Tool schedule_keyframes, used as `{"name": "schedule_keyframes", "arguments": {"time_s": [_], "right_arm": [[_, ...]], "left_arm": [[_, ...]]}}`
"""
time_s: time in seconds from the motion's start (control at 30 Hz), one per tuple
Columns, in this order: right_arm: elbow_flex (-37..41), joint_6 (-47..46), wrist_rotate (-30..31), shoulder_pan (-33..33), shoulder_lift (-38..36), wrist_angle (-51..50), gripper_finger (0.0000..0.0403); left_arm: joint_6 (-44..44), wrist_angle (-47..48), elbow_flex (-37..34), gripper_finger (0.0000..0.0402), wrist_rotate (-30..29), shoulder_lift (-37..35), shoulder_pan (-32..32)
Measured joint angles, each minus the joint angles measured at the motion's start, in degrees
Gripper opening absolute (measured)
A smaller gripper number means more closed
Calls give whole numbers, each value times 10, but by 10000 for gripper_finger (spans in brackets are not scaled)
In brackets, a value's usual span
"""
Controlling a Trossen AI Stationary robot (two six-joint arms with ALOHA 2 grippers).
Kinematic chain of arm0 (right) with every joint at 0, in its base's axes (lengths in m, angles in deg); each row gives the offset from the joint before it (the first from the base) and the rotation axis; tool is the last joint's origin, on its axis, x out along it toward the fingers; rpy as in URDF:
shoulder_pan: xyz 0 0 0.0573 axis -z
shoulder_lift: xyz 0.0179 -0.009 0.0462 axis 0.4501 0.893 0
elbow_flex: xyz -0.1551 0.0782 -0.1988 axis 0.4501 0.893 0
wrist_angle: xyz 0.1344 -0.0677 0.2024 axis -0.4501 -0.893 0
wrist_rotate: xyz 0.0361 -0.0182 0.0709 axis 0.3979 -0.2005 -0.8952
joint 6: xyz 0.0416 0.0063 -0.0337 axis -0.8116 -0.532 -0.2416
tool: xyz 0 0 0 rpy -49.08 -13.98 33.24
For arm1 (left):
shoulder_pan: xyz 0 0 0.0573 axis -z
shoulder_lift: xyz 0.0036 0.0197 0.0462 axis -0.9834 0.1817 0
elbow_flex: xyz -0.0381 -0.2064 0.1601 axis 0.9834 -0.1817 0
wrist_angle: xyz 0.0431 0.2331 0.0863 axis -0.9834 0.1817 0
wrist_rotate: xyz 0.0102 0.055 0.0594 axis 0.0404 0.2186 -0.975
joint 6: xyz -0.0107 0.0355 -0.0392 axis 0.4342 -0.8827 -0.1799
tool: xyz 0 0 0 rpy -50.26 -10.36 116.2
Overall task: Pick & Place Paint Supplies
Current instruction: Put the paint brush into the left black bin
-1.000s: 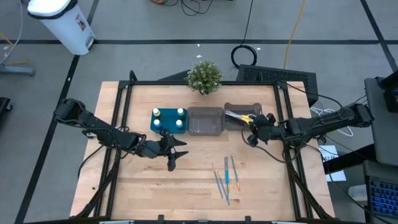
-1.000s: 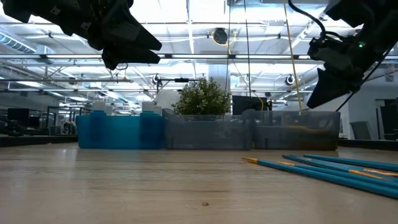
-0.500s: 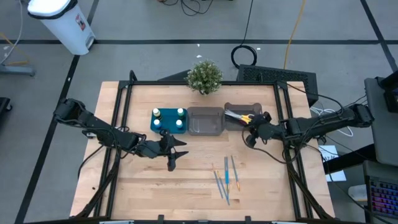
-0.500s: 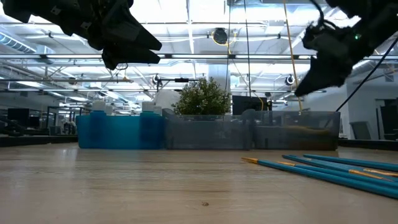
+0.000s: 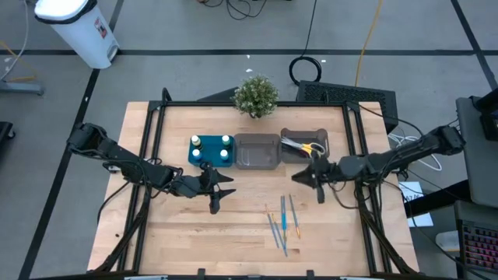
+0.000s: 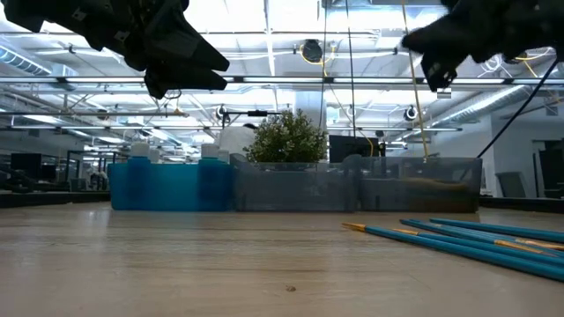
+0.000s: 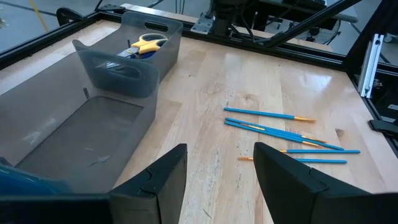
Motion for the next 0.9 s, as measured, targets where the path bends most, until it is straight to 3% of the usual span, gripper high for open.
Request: {"name": "schedule_keyframes", "arguments": {"time_s": [0.13,0.23,0.5,0.73,0.9], "right_arm": [[30,31,-67,-13,0,126,35],[32,39,-109,-31,0,158,43],[-2,131,-110,-142,50,180,100],[-111,219,-46,-220,162,96,176],[-192,198,-15,-253,236,-12,211]], "left_arm": [[0,0,0,191,0,0,0],[0,0,0,191,-1,0,0],[-1,0,0,191,-9,0,0],[2,0,0,191,-17,0,0],[2,0,0,191,-17,0,0]]}}
